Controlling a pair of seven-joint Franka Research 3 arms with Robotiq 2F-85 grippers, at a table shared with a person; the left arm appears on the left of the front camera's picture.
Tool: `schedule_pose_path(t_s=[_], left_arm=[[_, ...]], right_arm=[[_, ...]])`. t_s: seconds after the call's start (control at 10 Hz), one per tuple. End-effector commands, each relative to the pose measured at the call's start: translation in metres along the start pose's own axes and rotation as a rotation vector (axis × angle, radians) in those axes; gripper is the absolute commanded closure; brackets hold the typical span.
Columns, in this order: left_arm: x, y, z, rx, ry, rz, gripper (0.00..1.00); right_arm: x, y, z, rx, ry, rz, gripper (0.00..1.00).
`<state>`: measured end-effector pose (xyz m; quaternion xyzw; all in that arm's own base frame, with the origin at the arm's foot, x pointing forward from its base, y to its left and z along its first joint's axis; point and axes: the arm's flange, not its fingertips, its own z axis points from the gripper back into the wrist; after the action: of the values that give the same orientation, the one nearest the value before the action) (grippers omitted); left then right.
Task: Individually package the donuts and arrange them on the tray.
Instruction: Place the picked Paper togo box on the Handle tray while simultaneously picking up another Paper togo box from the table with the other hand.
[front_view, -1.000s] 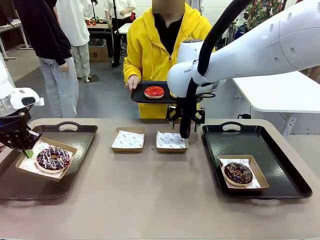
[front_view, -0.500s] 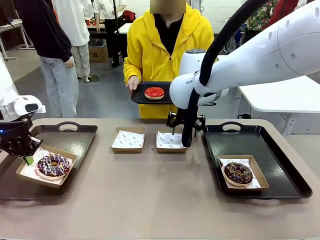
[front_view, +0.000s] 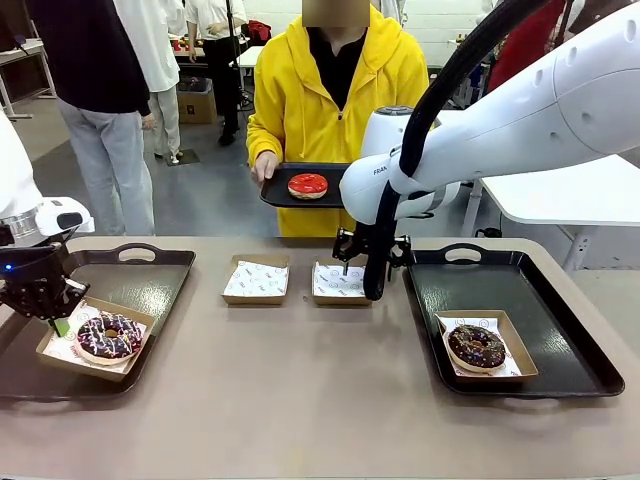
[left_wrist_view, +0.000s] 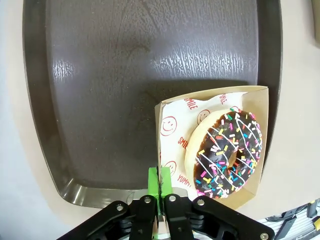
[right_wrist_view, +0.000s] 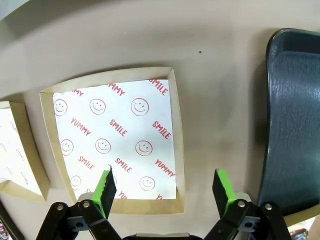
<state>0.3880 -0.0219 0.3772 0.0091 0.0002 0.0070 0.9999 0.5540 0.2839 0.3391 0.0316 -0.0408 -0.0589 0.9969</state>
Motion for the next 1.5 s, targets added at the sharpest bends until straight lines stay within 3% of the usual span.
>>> schedule_pose_path(t_s=[0.0,0.7,0.8,0.9,1.0,1.1,1.2,1.4], left_arm=[[-0.0259,-0.0045,-0.0159,0.009,0.000,0.025,0.99],[-0.0234,-0.0067,-0.0228,0.024,0.009,0.008,0.99],[-0.0233,-0.0062,-0.0225,0.022,0.001,0.003,0.99],[-0.0225,-0.0062,-0.0228,0.021,0.008,0.002,0.91],[-0.0227,-0.0064,-0.0231,0.015,0.012,-0.001,0.50],[-0.0229,-0.0062,-0.0229,0.011,0.012,-0.002,0.42],[-0.0233,-0.0057,-0.0222,0.011,0.012,-0.003,0.01],[-0.0245,-0.0046,-0.0202,0.008,0.007,-0.002,0.00]], right_arm=[[-0.0019,-0.0073,-0.0051,0.040,0.002,0.012,0.00],[0.0040,-0.0102,-0.0126,-0.012,-0.006,0.136,0.00],[0.0038,-0.0100,-0.0128,-0.018,-0.008,0.140,0.60],[0.0044,-0.0097,-0.0123,-0.016,-0.008,0.132,0.60],[0.0043,-0.0094,-0.0121,-0.015,-0.006,0.126,1.00],[0.0043,-0.0097,-0.0123,-0.016,-0.005,0.123,0.64],[0.0044,-0.0098,-0.0122,-0.017,-0.005,0.120,1.00],[0.0040,-0.0093,-0.0121,-0.023,-0.006,0.119,1.00]])
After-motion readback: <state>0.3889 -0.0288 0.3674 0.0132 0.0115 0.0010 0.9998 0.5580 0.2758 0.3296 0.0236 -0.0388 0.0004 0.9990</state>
